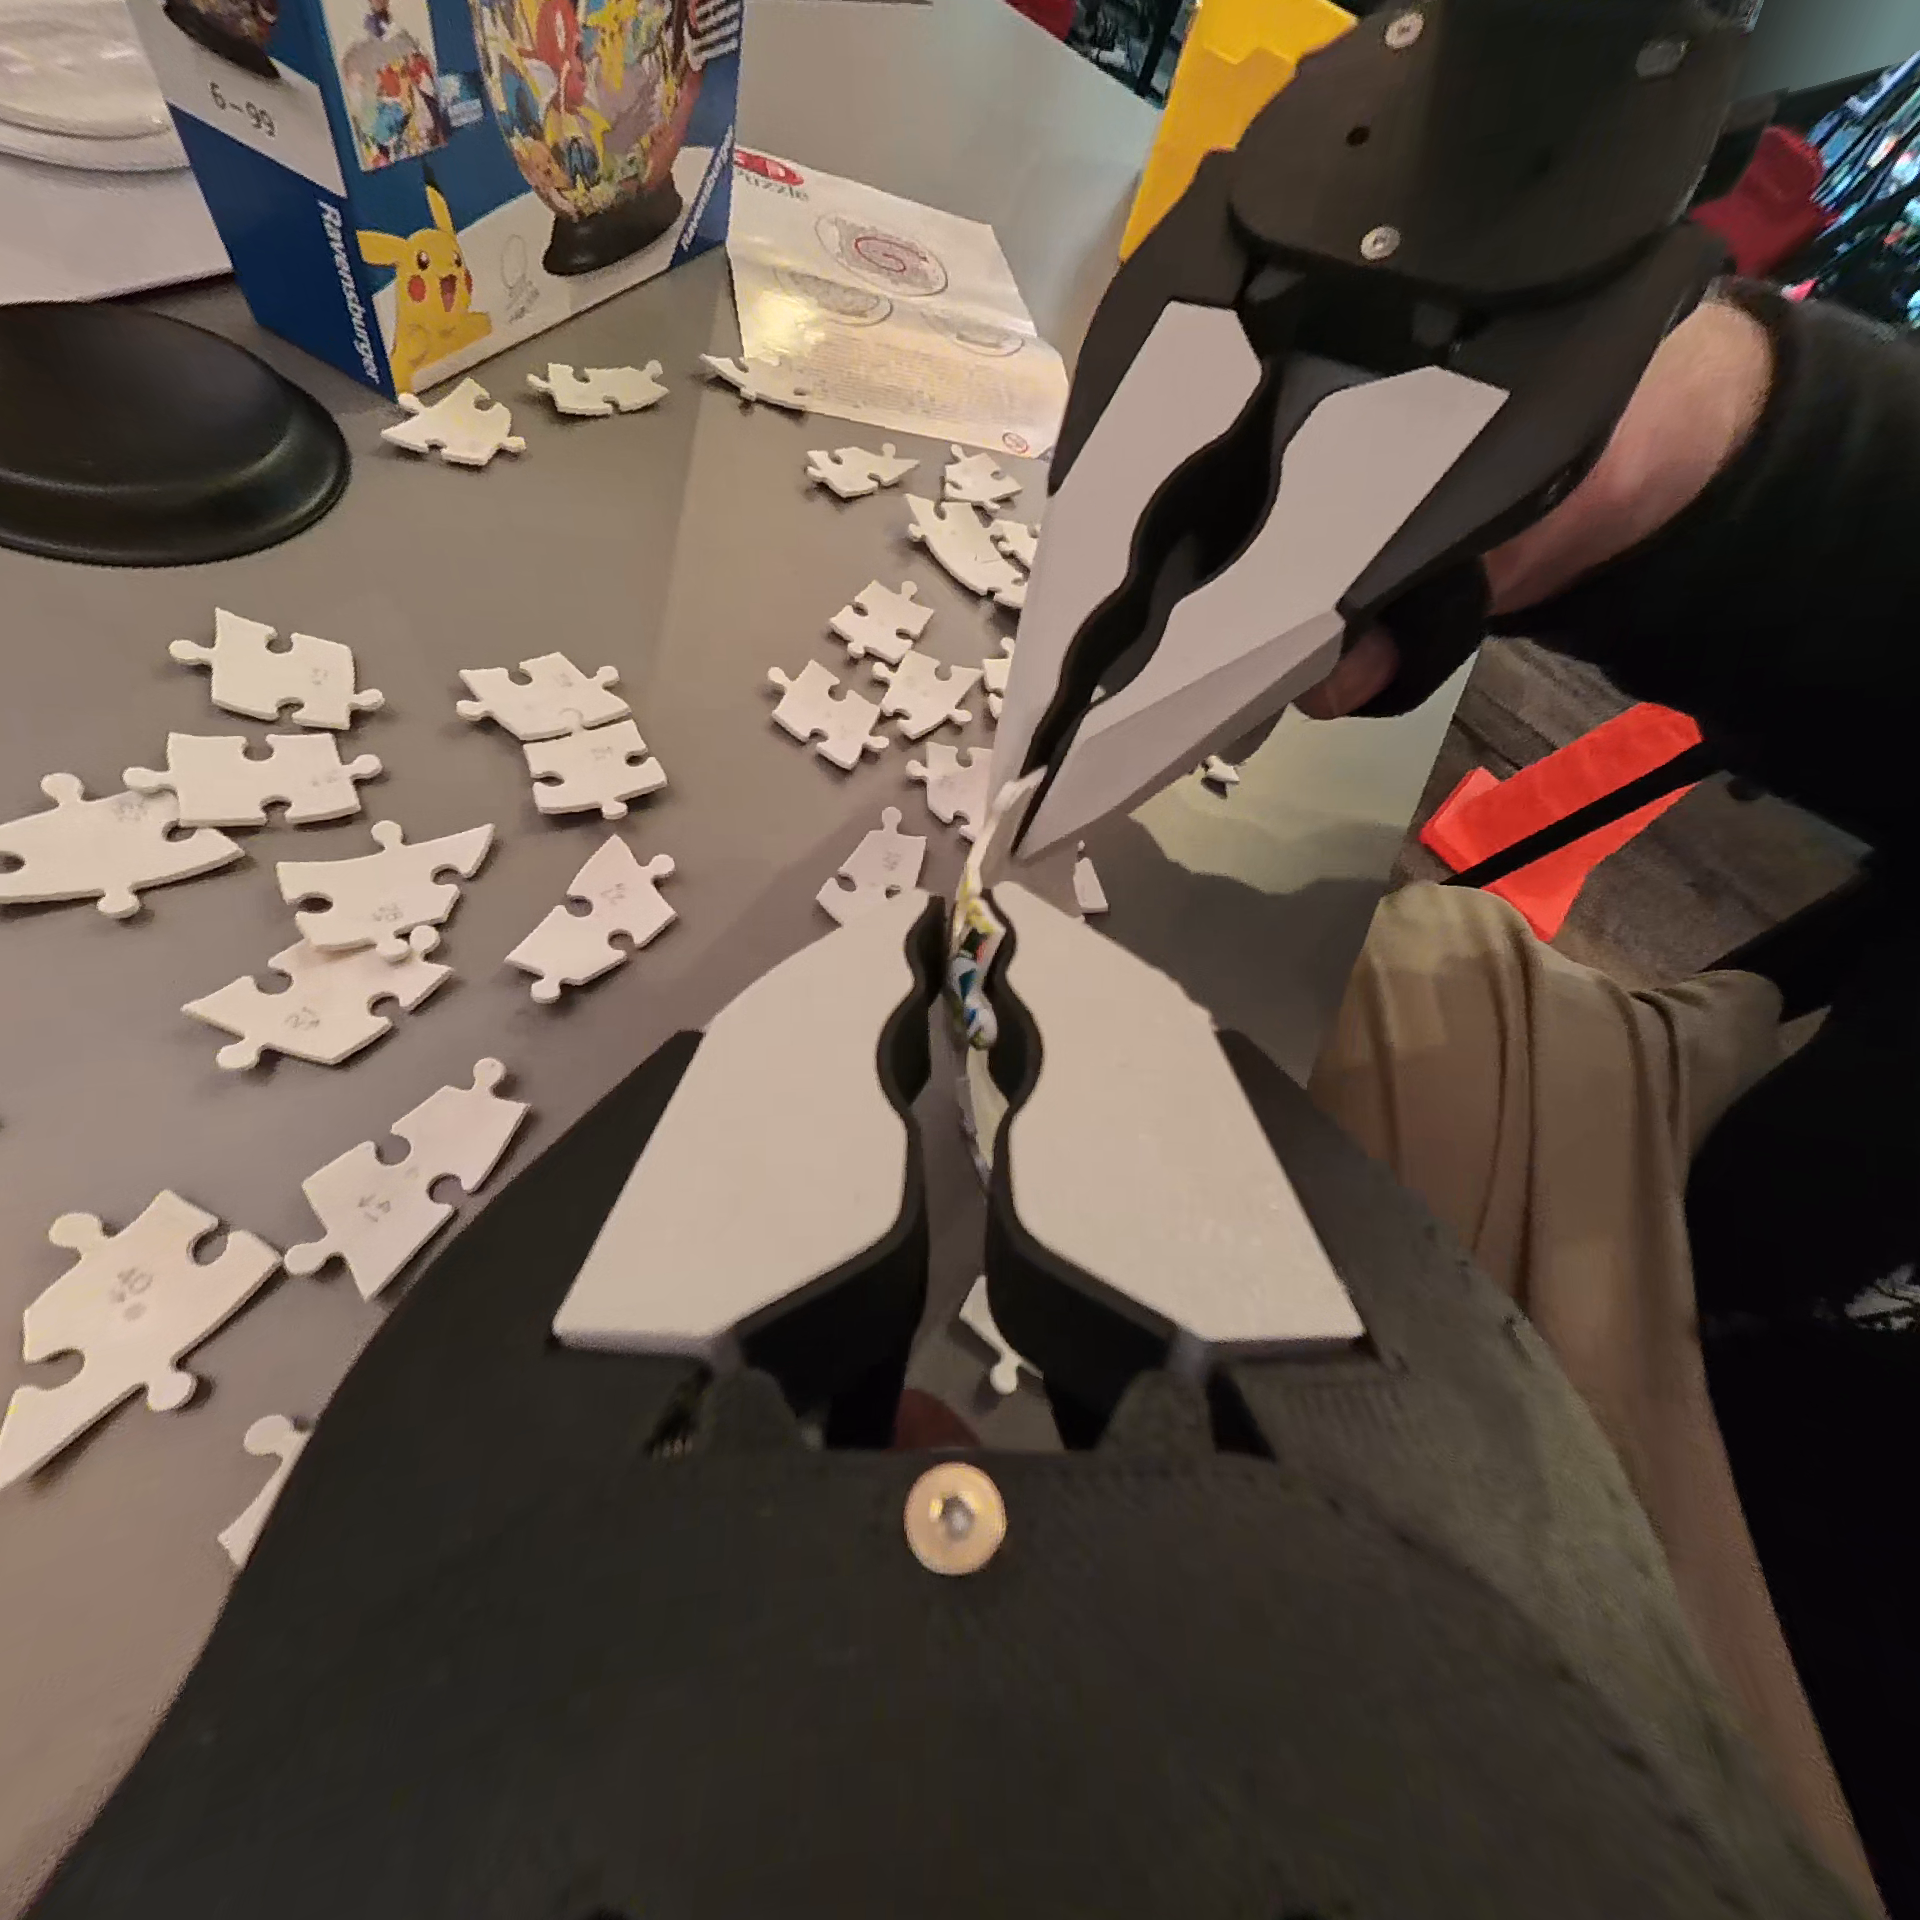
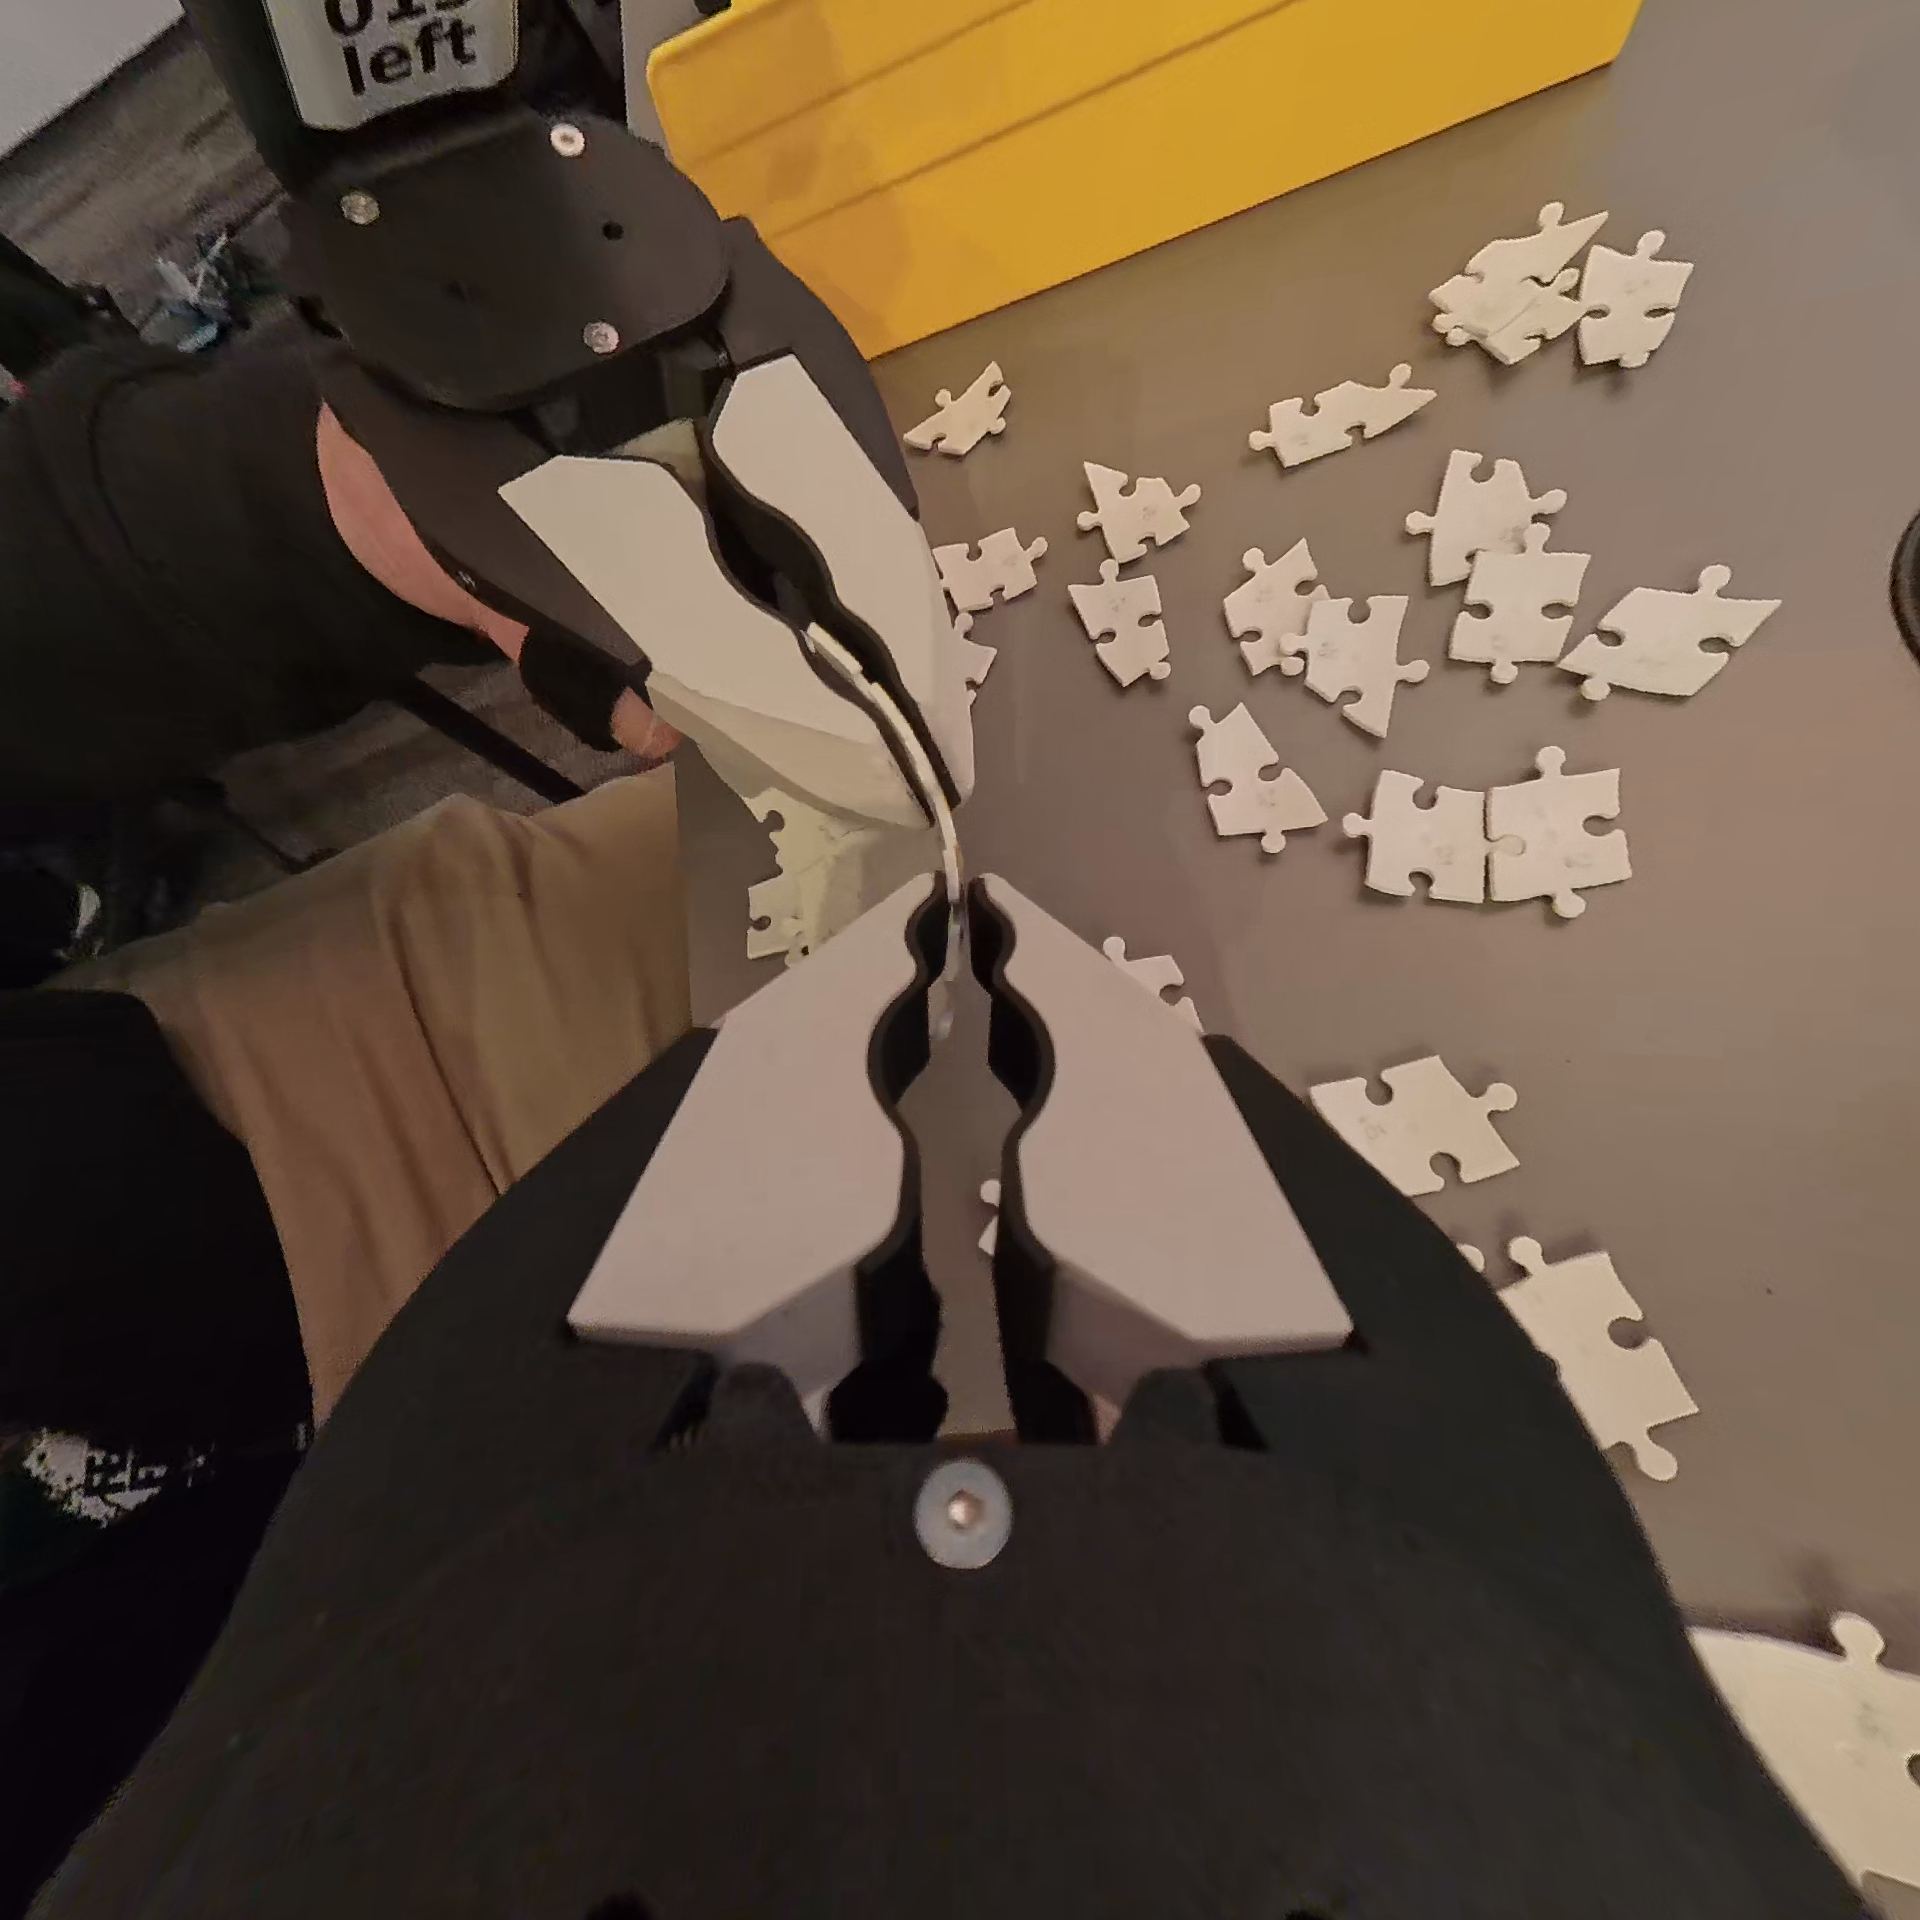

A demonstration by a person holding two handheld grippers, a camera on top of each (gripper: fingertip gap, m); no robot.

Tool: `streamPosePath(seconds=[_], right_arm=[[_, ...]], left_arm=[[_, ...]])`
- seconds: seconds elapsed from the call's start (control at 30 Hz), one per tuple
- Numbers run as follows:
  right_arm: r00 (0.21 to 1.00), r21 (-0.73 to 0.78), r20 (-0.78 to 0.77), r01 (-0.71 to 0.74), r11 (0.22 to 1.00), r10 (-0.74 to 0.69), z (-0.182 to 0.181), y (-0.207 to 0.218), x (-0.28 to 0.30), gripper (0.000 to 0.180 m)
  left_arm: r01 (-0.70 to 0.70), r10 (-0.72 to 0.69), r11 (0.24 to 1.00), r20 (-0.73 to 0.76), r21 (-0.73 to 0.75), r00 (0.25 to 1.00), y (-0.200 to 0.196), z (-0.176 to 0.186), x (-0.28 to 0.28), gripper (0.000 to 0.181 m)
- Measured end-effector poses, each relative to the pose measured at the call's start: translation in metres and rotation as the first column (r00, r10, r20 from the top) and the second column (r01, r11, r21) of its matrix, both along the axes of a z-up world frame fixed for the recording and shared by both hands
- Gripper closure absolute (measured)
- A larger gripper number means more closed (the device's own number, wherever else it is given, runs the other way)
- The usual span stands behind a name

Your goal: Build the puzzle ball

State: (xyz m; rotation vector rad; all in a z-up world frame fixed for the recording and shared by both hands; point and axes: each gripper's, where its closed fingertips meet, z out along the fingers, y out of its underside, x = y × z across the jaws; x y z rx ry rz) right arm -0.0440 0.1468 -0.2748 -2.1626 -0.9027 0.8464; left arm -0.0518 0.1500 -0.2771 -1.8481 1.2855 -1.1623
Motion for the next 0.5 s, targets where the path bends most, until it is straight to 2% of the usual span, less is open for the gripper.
streamPosePath(seconds=[0.07, 0.17, 0.23, 0.5], right_arm=[[1.0, -0.001, -0.002, 0.026, 1.0, -0.026, 0.0, 0.0024, 0.003, 0.168], [0.999, -0.009, -0.025, 0.04, 0.999, -0.04, -0.0001, 0.002, 0.0036, 0.17], [0.998, -0.013, -0.041, 0.049, 0.999, -0.049, -0.0009, 0.0028, 0.003, 0.178], [0.994, -0.05, -0.082, 0.062, 0.997, -0.066, 0.0, 0.0036, 0.0025, 0.179]], left_arm=[[-0.019, 0.019, 1.0, 0.018, -0.013, 1.0, 0.0021, 0.0018, -0.0001, 0.175], [-0.035, 0.036, 0.999, 0.038, -0.031, 0.999, 0.0031, 0.0036, 0.0009, 0.175], [-0.041, 0.043, 0.998, 0.044, -0.037, 0.998, 0.0028, 0.0034, 0.0027, 0.175], [-0.055, 0.058, 0.997, 0.056, -0.046, 0.997, 0.0043, 0.0035, 0.0032, 0.175]])
